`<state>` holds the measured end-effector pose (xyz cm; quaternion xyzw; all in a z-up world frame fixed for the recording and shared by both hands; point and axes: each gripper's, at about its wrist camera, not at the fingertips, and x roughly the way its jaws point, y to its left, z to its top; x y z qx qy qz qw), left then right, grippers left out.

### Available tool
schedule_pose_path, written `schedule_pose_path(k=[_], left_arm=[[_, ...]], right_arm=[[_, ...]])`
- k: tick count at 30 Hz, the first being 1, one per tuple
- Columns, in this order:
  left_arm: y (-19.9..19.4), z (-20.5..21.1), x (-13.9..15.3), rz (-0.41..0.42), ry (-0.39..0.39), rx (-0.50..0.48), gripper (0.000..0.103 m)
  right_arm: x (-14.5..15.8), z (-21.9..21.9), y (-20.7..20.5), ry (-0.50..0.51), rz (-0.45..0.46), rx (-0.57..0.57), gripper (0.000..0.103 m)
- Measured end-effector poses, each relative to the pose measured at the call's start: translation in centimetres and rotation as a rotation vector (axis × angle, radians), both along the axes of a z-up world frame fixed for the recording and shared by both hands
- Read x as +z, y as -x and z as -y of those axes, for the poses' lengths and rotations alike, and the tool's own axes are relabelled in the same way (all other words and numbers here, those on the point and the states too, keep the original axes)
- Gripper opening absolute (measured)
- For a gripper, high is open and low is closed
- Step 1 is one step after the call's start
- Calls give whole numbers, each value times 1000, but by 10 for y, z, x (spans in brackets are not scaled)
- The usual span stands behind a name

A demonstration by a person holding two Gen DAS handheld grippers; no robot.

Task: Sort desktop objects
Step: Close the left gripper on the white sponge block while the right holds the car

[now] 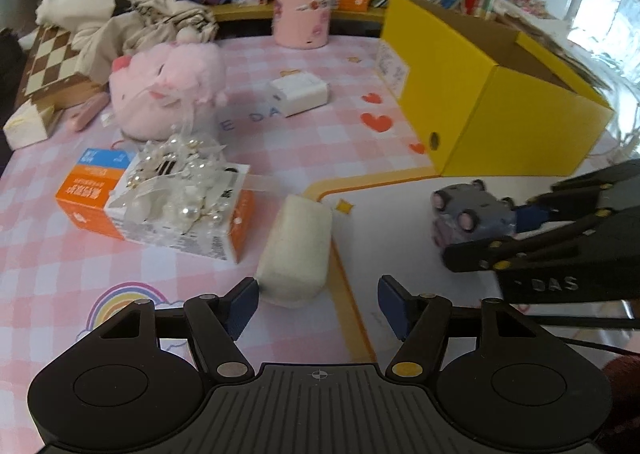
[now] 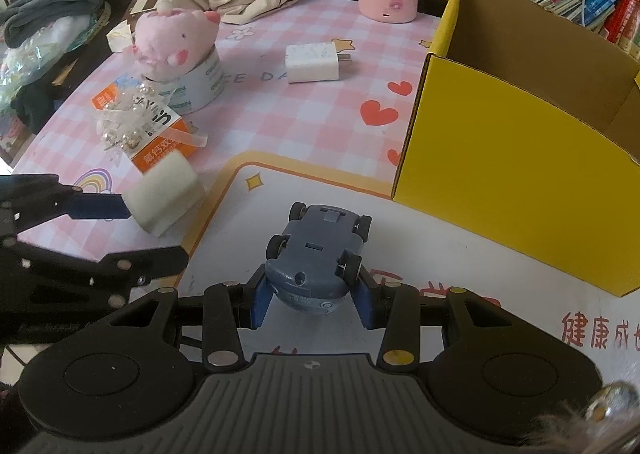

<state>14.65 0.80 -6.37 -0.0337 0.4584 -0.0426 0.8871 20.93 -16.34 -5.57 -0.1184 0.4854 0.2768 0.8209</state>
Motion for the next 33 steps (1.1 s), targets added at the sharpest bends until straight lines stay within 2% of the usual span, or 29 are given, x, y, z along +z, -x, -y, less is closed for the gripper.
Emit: schedule_pose_path(k=[14,17,24,33], left_arm=[[-19,-6,-6,10,-28,18,65],[-19,-5,-6,8,-24,6,53],[-8,5,5,27,-8,-67,52],[-21,20,-8,37,-172,-85,57]], right_arm=[[-2,1,-3,4,-1,-11,40],[-2,1,-3,7,0,-11,40],[-1,1,-4,1,-2,-18,40],[-2,0,-1,11,0,8,40]])
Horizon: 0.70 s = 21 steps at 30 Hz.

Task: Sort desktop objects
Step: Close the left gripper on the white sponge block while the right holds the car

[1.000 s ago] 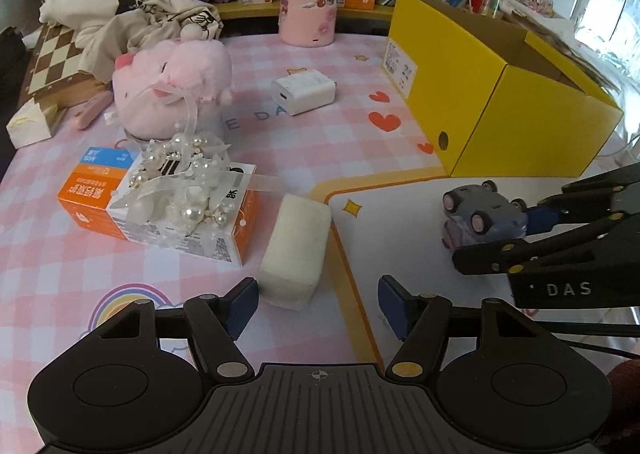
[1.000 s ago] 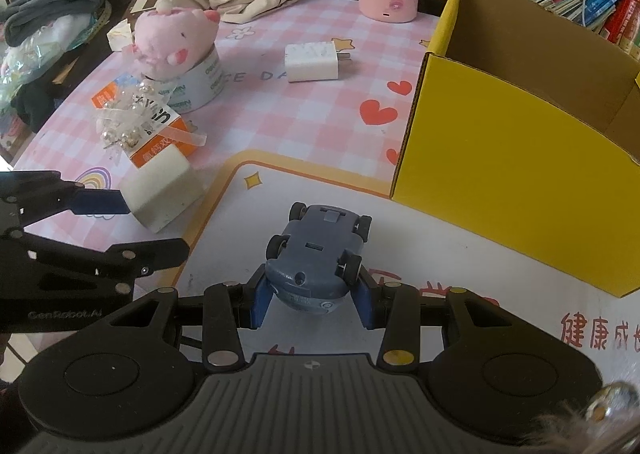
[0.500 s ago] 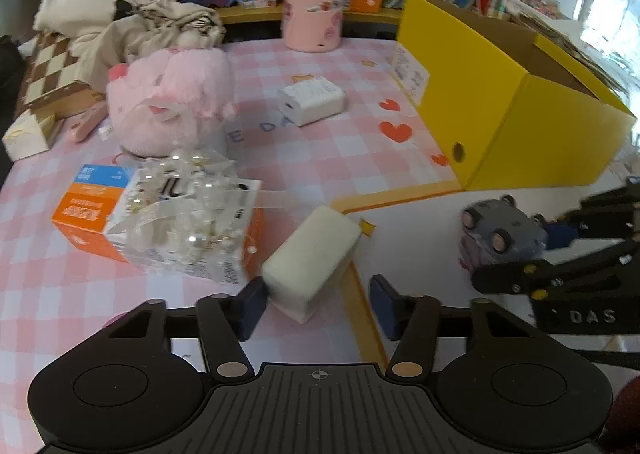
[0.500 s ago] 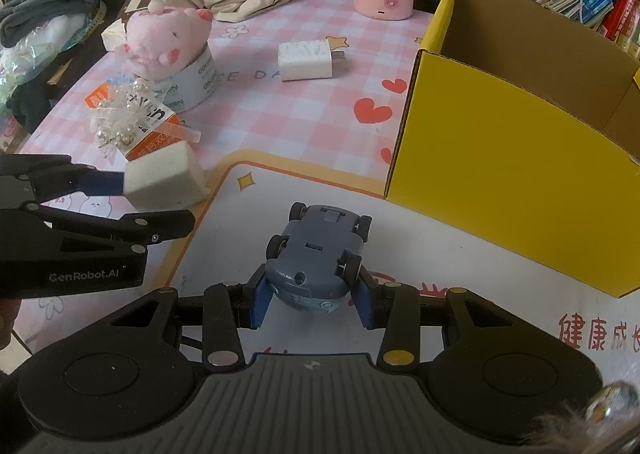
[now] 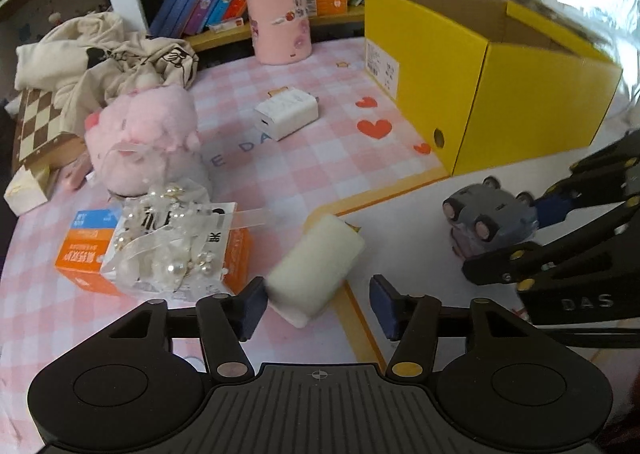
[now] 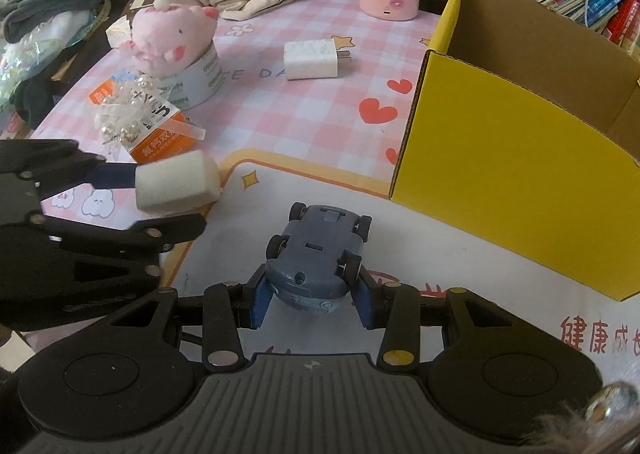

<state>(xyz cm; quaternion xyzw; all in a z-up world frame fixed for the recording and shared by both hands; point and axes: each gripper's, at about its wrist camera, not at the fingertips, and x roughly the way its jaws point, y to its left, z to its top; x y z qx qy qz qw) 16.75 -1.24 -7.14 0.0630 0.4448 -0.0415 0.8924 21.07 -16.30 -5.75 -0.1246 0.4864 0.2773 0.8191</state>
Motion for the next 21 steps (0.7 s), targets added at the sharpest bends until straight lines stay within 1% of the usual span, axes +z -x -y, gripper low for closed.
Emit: schedule_pose_path(k=[2,4,5,6,10,12,15,17,21], left_arm=[[-4,-2,-4,-7,2,15,56],[-8,-6,-5,-7,29,35,55],[-9,-8,-5,-3,37,47,54],[-10,-9,-5,1,44,58,48],[-10,-12,-4,6,65,78,40],[-8,-14,-3,2,85,86,39],[-2,-18,0,-16,159,101,38],[2,-16,1,-29,179,101,37],[12,-10,6,-27,182,115,36]], right_arm=[[0,1,1,3,2,3,40],[1,2,1,3,4,5,40],[1,2,1,4,4,6,40],[1,3,1,4,5,6,40],[2,6,1,-2,8,6,40],[3,7,1,-8,11,10,40],[5,9,2,-18,15,23,40],[6,11,3,-29,15,34,40],[9,14,5,-48,14,65,40]])
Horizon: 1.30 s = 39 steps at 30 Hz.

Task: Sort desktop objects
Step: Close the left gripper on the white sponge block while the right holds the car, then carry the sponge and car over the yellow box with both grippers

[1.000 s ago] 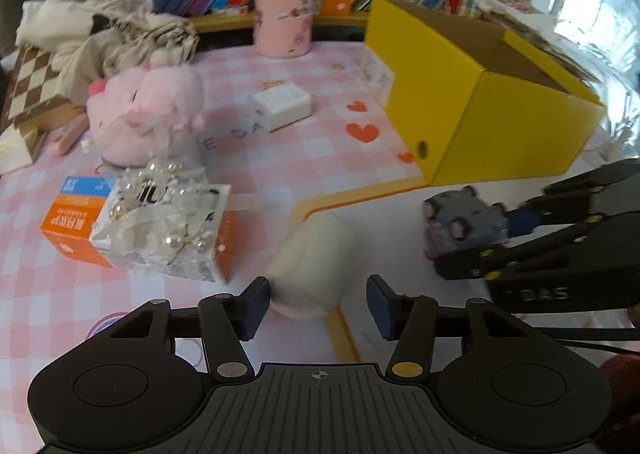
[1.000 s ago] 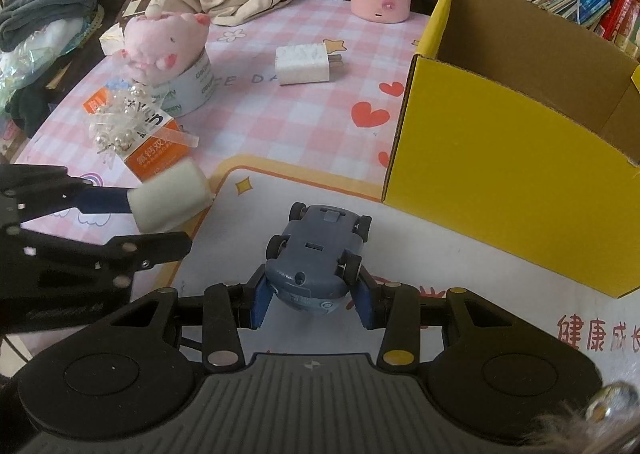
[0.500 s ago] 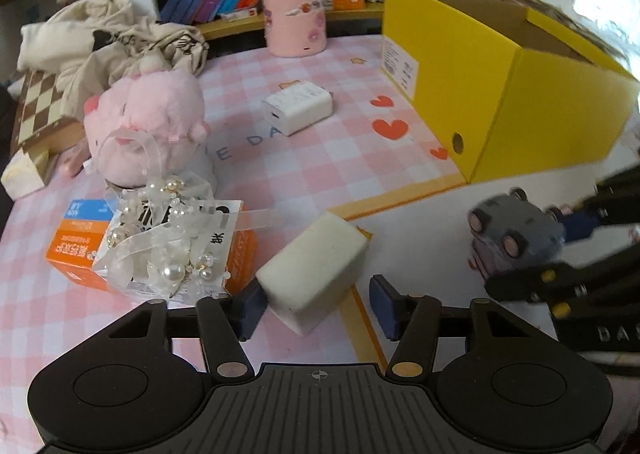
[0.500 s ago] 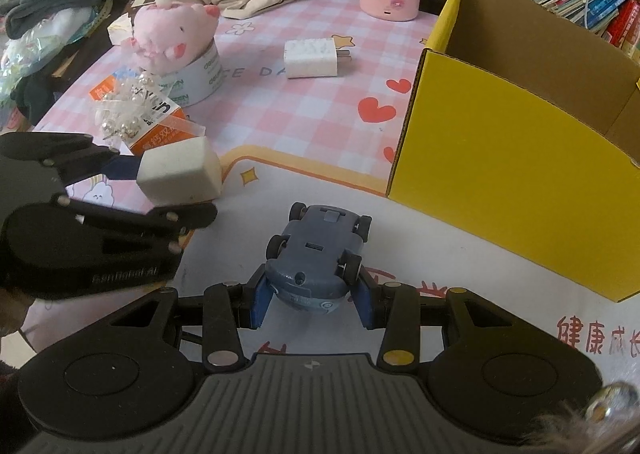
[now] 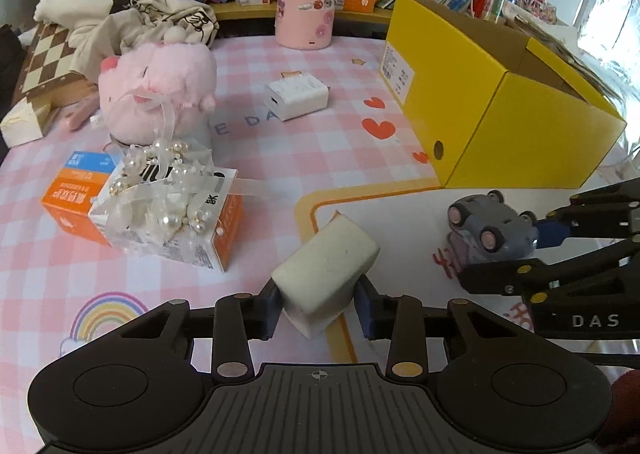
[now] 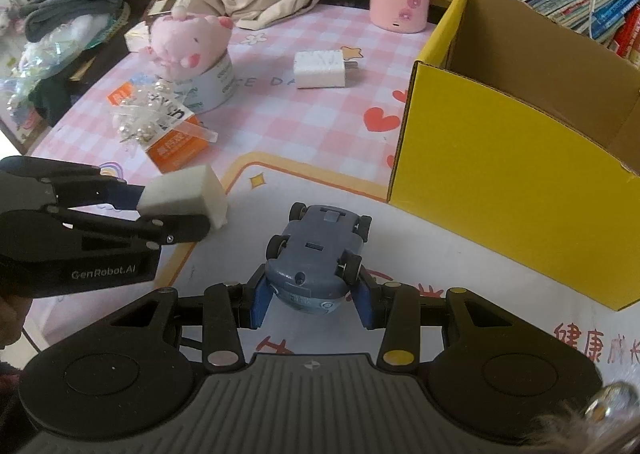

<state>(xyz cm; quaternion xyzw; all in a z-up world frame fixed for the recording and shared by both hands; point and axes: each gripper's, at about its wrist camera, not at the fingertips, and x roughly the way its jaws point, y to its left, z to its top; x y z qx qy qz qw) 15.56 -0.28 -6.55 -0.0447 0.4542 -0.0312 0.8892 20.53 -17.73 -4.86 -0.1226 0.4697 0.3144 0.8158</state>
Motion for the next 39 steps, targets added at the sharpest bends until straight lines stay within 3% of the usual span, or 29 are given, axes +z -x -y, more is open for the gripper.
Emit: schedule_pose_path(k=[8,18,22,28,39], left_arm=[[21,20,11,18,4,74,36],[60,43,25,27,89,247,34],[68,45,34,41,126,273,34],[72,44,41,46,151,230,34],[78,35,65,121,206,113,34]], right_arm=[[3,15,10,-21,2,79,40],[7,51,31,-38,20,137,40],[11,60,36,-45,26,117,40],[20,66,51,-55,51,63,40],[43,83,66,-66,37,-139,40]])
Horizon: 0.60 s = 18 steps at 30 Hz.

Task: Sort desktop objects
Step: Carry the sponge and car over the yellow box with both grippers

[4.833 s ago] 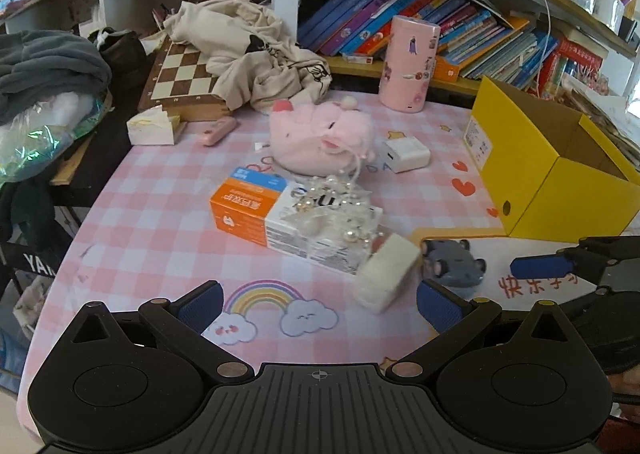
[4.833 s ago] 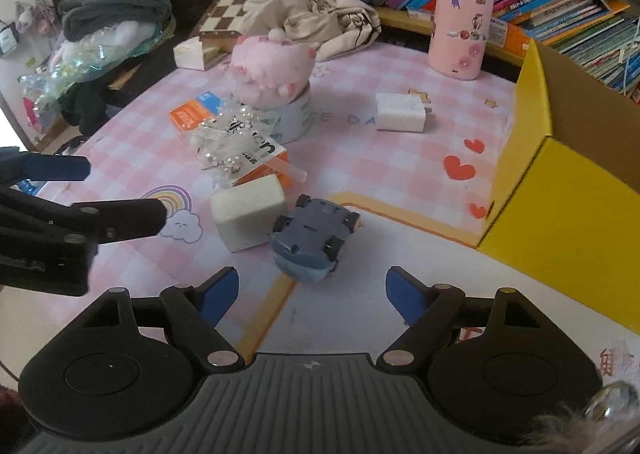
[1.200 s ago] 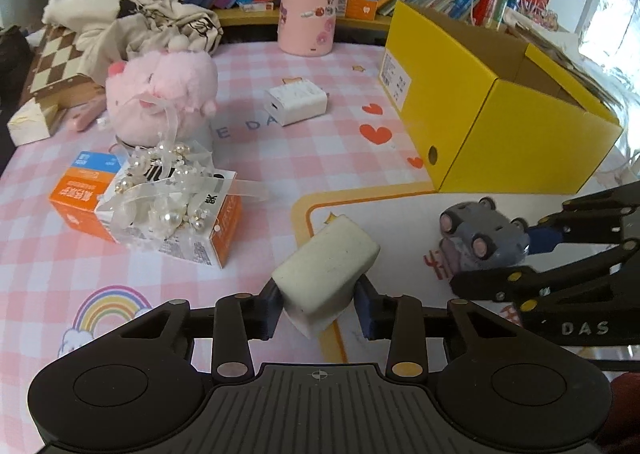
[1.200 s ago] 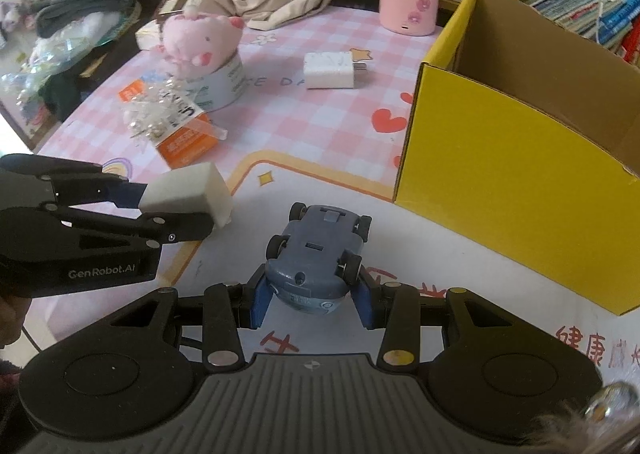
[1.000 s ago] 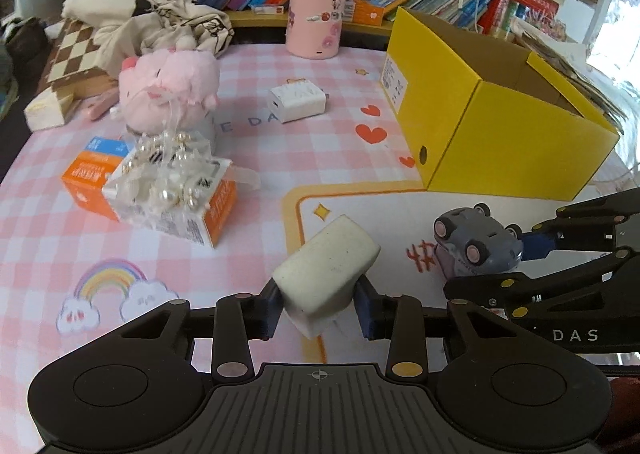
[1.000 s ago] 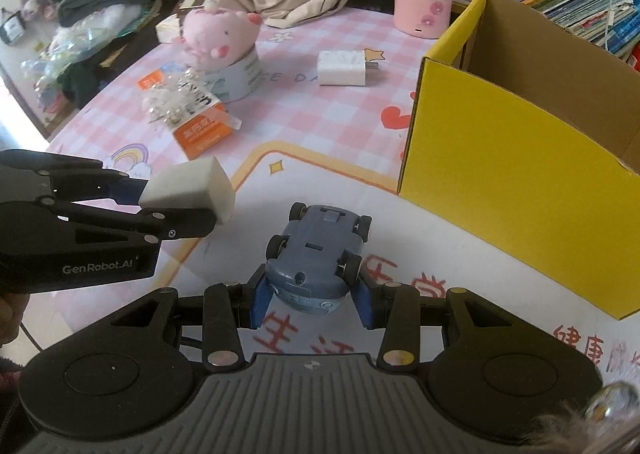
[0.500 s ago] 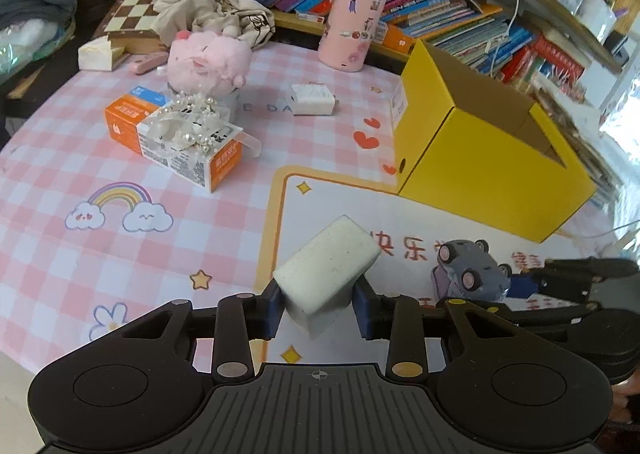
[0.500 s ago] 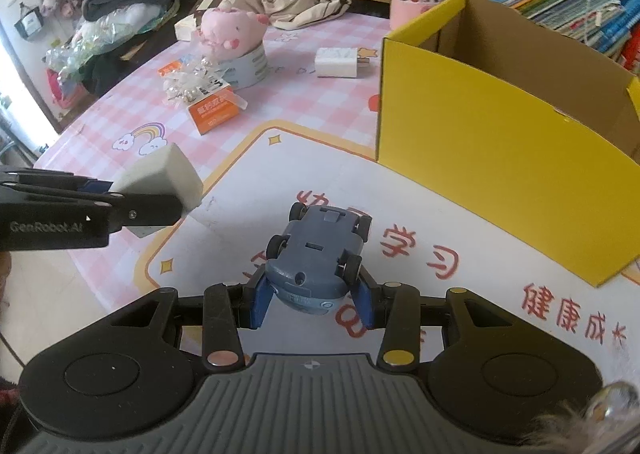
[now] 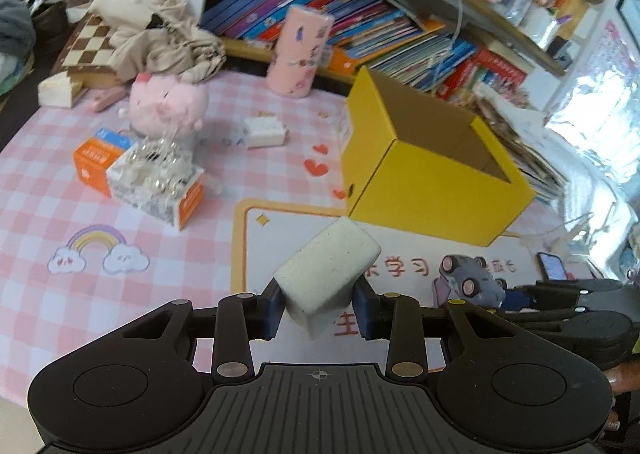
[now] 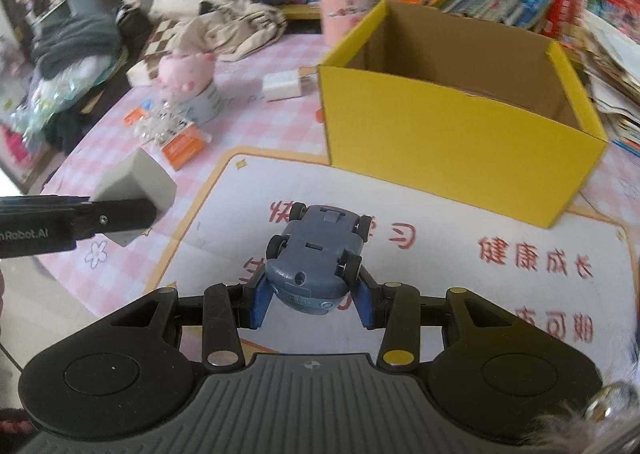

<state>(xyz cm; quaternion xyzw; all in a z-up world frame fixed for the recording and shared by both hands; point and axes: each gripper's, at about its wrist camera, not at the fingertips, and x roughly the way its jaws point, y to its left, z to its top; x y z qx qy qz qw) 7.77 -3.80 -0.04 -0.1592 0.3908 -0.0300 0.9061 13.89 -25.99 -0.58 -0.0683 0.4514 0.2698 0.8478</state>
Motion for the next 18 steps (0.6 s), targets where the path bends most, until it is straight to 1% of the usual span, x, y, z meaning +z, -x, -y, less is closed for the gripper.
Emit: schedule_pose_path(k=[2,5,12,18], left_arm=[[1,0,0,1,4,-20,34],[4,-1,-3,-4,14,-45,34],[10,-9,-5,-7,27,-72,34],[14,-13,-5,5,40,-118,34]], right_arm=[[-2,-2,8,22,-9,-29,40],[-4,-1,17,24,-18,-64,40],[-8,0,30,37,-12,-156,40],[-6,-1,42,52,3,-215,40]])
